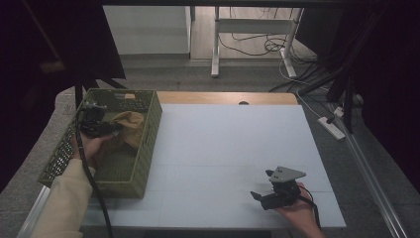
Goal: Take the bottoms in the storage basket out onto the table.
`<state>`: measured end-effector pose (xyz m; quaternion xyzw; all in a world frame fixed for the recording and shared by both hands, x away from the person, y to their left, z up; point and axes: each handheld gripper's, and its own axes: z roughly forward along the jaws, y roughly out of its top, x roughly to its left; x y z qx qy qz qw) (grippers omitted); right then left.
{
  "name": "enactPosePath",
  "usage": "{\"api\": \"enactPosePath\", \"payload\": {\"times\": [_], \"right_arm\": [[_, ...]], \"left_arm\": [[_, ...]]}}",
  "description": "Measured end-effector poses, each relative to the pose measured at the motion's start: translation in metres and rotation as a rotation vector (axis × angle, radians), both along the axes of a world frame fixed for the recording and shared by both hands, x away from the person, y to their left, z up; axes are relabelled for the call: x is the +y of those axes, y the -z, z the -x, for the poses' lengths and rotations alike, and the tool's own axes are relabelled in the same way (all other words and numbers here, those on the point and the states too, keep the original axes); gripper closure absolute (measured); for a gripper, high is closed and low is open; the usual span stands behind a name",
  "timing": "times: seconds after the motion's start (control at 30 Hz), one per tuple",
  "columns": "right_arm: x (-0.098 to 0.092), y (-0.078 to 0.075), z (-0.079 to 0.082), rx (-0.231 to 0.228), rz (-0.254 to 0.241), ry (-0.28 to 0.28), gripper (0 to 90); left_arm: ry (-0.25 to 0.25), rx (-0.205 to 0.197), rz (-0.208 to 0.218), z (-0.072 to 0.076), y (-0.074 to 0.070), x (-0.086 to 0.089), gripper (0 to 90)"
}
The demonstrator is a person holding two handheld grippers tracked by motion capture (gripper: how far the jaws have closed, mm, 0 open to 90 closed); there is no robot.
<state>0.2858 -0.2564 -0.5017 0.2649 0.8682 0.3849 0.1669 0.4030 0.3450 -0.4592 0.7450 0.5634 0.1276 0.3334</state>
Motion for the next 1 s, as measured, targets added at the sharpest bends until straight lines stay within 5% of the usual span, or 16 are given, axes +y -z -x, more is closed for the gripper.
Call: {"api": "enactPosePath", "payload": {"times": [1.0], "right_arm": [[0.000, 0.000, 0.000, 0.000, 0.002, -0.001, 7.5]], "left_arm": [[-0.021, -0.122, 0.082, 0.020, -0.023, 0.003, 71.7]]}}
